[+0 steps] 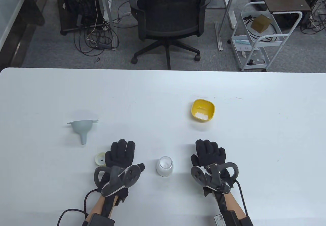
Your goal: Unscrew the press dispenser and pour salt into it
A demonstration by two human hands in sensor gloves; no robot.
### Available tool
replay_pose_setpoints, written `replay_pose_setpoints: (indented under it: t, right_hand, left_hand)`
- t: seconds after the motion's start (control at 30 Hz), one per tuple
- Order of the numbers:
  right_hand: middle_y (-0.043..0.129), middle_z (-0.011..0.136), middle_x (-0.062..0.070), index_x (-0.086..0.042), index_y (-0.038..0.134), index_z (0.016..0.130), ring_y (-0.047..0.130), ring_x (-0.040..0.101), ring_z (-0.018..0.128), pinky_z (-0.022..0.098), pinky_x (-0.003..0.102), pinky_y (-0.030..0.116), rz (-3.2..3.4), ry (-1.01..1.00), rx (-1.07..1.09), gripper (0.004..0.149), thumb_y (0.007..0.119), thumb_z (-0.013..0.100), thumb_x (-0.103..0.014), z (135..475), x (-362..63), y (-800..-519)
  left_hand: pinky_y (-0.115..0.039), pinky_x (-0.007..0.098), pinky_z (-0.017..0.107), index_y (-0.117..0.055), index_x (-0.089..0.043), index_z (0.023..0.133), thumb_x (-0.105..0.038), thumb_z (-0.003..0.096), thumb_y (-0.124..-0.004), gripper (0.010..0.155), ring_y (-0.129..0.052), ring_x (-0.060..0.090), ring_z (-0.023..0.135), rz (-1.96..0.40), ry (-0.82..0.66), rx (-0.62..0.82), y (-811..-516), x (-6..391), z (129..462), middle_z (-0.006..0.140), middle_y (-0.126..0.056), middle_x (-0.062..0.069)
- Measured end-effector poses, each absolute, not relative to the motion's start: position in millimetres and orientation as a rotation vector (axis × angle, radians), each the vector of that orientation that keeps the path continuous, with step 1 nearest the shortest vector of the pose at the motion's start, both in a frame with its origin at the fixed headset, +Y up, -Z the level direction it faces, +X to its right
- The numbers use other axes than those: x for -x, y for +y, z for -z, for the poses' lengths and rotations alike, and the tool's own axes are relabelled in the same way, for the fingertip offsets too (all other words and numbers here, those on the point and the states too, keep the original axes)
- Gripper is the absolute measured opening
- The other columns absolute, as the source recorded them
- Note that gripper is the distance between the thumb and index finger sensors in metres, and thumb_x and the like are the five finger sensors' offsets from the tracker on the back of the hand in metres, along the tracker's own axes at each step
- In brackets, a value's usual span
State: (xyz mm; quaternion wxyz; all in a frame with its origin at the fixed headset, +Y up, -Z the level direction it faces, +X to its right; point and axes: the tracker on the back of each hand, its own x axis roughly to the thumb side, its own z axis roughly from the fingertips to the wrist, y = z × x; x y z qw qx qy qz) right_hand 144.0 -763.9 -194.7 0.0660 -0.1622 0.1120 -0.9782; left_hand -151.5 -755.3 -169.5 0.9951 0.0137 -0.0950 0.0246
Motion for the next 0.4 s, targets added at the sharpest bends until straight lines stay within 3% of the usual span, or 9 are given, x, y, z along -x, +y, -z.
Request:
replay_pose_setpoints:
  t: [0.4]
  right_hand:
    - [0.069,0.104,0.034,0.005,0.053,0.111,0.076,0.057,0.088,0.059,0.074,0.066,2.943,0.315,0.493,0.066,0.068,0.064,-0.039,193.7,-142.9,-764.3]
  left_hand:
    - [-0.056,0.077,0.066,-0.036,0.000,0.123,-0.064,0.0511,-0.071,0.103,-0.054,0.069,0.102,-0.070,-0.182,-0.020,-756.8,154.6,171.3,0.120,-0.043,0.044]
